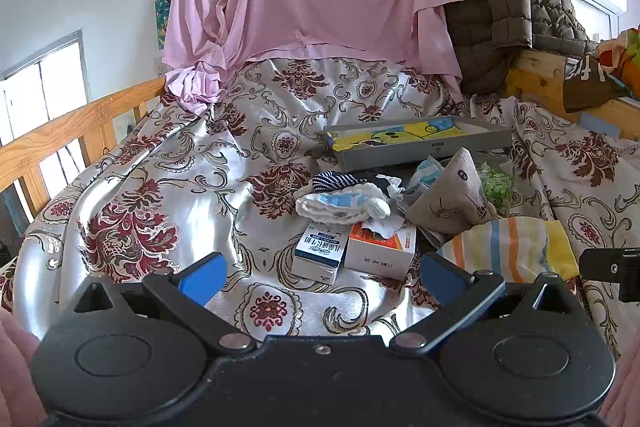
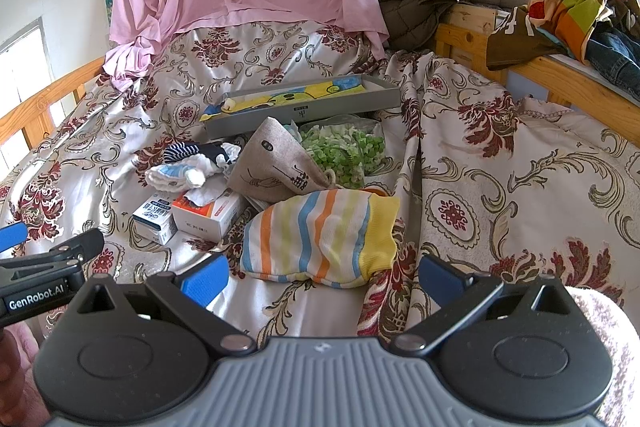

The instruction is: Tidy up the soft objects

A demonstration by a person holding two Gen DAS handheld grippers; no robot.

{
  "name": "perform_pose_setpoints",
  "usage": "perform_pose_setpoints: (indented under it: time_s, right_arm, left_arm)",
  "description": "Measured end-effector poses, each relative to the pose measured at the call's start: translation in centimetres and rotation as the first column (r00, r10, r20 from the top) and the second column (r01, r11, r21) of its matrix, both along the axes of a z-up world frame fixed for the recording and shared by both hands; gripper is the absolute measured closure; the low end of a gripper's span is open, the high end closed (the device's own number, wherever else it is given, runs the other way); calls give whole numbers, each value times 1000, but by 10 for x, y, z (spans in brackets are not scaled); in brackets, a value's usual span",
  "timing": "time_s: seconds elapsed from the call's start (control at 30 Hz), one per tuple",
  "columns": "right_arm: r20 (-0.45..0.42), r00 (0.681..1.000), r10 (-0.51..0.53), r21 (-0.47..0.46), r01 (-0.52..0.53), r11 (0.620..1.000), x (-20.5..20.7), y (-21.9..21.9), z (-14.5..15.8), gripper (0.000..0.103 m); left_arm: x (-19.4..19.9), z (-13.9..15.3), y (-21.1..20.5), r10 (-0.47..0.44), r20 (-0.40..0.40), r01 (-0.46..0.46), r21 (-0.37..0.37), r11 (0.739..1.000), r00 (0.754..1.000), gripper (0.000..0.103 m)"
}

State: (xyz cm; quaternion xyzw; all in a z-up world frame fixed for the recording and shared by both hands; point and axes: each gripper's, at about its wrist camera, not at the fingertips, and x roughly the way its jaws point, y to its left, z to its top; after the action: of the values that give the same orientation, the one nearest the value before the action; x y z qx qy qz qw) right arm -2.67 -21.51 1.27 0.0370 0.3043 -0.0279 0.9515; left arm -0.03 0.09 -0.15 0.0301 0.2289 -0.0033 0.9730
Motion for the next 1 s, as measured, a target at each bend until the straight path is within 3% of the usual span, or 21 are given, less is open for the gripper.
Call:
perform_pose_setpoints:
  time_s: [0.77,0.87,1.0]
  right_arm:
    - [1,1000,-9,1,9,1000,-2,1,-4,0]
    - [27,1000,-14,25,13,1000,-4,1,-5,0]
    - [-2,1000,-6,70,7,997,3,-7,-1,0]
  left_arm:
    - [2,-2,3,17,12,-17,7,1000,1000,1]
    - [4,-3,6,14,7,-14,-6,1000,1000,1]
    - [11,-4,3,-7,-13,7,-5,1000,1000,1]
